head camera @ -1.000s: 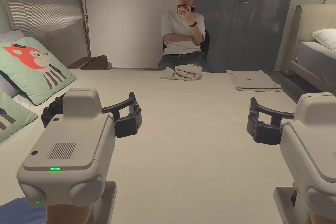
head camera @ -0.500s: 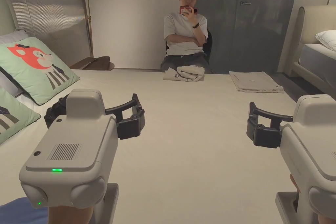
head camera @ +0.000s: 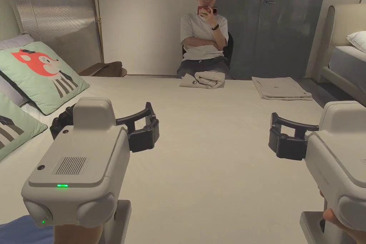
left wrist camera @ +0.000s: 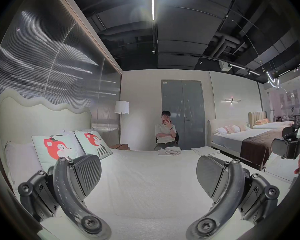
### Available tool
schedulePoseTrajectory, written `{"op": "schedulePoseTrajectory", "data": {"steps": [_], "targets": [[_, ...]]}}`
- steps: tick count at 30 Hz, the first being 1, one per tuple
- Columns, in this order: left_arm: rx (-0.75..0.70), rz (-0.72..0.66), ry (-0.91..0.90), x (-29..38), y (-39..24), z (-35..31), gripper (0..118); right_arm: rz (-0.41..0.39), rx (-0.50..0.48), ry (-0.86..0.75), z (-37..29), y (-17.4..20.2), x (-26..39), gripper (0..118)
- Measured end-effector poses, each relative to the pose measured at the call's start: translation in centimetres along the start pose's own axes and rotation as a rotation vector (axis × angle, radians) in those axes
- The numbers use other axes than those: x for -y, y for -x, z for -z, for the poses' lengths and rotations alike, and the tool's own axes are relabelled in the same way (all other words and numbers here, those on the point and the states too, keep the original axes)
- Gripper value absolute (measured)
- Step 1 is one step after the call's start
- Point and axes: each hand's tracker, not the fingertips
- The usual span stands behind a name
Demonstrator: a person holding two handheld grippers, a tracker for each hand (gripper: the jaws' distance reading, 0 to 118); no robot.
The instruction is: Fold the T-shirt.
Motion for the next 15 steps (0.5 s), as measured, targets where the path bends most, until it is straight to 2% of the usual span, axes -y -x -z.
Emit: {"op": "schedulePoseTrajectory", "data": {"steps": [5, 8, 9, 13, 15], "targets": [[0.003, 0.004, 0.001, 0.0, -0.1, 0.0, 110, 0.038, 0.054, 0.019, 0.1, 0.0, 0.0, 114], [0.004, 0.007, 0.001, -0.1, -0.2, -0.1, 110, -0.035, 0.121, 0.018, -0.1, 0.7, -0.2, 114], [0.005, 0.007, 0.001, -0.1, -0.2, -0.1, 110, -0.046, 0.118, 0.023, -0.3, 0.9, -0.2, 114], [0.004, 0.009, -0.005, -0.3, -0.2, -0.1, 110, -0.005, 0.074, 0.034, -0.2, 0.6, -0.5, 114], [0.004, 0.006, -0.006, -0.3, -0.2, -0.2, 110, -0.032, 0.085, 0.031, 0.0, 0.9, -0.5, 114]]}}
